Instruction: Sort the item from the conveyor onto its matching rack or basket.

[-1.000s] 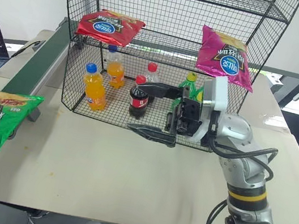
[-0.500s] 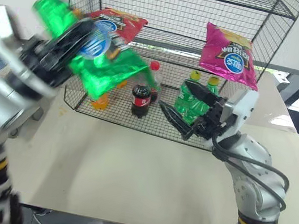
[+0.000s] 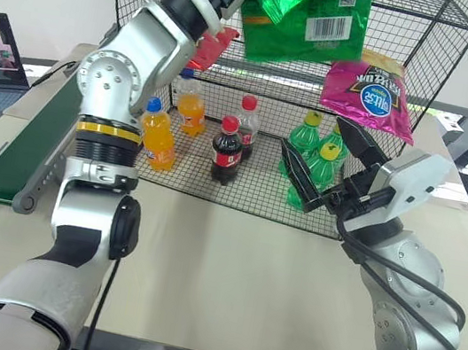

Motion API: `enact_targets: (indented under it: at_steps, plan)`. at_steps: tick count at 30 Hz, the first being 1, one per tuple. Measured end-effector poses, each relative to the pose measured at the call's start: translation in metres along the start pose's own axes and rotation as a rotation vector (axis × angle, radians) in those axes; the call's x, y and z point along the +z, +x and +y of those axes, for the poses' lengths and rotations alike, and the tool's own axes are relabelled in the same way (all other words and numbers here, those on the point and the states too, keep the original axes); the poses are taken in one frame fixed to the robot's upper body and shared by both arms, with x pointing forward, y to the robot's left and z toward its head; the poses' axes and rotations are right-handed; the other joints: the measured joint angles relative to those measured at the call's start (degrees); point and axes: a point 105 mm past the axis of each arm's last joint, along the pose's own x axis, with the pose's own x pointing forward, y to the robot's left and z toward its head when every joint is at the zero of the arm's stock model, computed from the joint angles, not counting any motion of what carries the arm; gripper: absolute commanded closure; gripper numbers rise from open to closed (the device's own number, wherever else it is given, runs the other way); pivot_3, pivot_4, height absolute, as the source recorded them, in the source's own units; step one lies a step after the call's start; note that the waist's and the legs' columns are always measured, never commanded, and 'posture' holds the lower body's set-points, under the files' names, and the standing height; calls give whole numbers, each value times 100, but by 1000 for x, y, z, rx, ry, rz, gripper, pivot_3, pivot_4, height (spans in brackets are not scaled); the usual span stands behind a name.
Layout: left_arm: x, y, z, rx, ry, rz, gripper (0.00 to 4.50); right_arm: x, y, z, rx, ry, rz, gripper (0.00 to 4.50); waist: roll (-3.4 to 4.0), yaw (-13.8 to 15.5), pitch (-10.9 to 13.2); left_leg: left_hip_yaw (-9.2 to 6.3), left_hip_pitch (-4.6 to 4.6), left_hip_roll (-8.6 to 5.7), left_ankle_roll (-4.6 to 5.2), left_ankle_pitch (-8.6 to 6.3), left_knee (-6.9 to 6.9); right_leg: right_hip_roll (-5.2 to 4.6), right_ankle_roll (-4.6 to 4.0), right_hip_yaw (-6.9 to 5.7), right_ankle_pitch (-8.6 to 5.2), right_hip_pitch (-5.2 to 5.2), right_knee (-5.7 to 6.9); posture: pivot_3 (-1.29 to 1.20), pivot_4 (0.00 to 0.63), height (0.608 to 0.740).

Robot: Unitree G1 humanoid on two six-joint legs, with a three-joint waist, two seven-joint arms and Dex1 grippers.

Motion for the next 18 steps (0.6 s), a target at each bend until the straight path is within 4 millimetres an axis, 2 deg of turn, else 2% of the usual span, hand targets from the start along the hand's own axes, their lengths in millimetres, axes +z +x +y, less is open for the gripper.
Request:
enact_targets:
  at_steps: [5, 7, 13, 18]
  plan:
    - [-20, -40, 45, 219, -43, 21, 4463, -2, -1, 0, -12, 3, 16, 0, 10, -4, -1, -7, -3, 1, -4, 5, 12, 0, 1, -1, 1, 0, 16, 0, 150, 740]
    - [-26, -51, 54, 293, -56, 30, 4463, -2, -1, 0, -12, 3, 21, 0, 9, 19, 0, -12, -10, 0, -4, 5, 30, 0, 5, -3, 3, 2, 18, 0, 150, 740]
    - [-51, -69, 55, 410, -87, 89, 4463, 1, 3, 1, 5, 4, 12, 0, 9, 79, 0, -30, -22, -6, -2, 4, 56, -1, 13, -3, 7, 14, 17, 0, 150, 740]
    - [-64, -64, 58, 516, -165, 44, 4463, 0, 5, -1, 3, -2, 16, 0, 8, 112, 0, -37, -21, -10, -2, 4, 60, -1, 13, -5, 8, 17, 17, 0, 150, 740]
